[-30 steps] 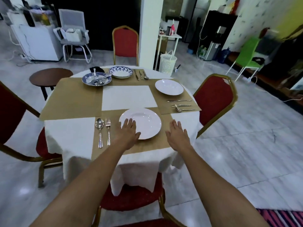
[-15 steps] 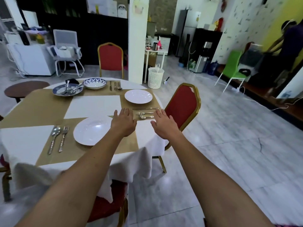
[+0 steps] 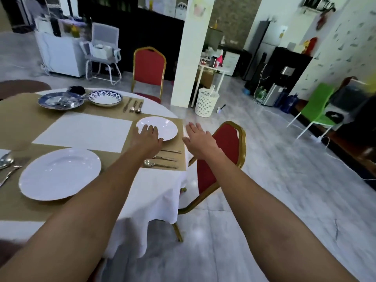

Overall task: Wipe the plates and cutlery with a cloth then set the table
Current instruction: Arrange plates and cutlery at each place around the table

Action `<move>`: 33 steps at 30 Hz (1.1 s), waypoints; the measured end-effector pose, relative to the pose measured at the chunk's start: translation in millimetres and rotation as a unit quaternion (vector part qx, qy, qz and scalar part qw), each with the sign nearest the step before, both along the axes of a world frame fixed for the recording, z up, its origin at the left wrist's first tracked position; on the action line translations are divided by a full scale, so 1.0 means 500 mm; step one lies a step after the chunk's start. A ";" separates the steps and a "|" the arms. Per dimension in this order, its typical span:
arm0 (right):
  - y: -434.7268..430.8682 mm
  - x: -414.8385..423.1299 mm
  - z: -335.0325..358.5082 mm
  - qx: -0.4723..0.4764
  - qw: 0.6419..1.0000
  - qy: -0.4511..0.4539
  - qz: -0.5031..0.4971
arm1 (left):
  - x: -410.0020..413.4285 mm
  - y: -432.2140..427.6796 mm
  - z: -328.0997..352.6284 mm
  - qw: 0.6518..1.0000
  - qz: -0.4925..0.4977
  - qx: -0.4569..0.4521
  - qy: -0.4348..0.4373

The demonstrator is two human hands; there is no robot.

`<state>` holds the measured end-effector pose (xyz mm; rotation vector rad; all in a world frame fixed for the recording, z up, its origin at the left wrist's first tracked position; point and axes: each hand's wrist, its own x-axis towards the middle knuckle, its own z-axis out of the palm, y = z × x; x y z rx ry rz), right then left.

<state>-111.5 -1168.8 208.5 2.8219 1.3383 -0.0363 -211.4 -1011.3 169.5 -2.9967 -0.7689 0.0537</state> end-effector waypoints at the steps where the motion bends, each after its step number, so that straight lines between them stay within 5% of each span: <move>1: -0.007 0.041 0.004 -0.002 1.000 -0.001 0.004 | 0.039 -0.007 0.002 1.000 0.000 -0.002 0.002; 19: -0.042 0.645 0.010 -0.012 0.980 0.022 0.195 | 0.548 -0.094 0.007 0.985 0.173 -0.020 -0.013; 33: 0.156 1.015 -0.005 -0.049 0.945 0.023 0.324 | 0.821 -0.024 -0.015 0.941 0.336 -0.015 -0.030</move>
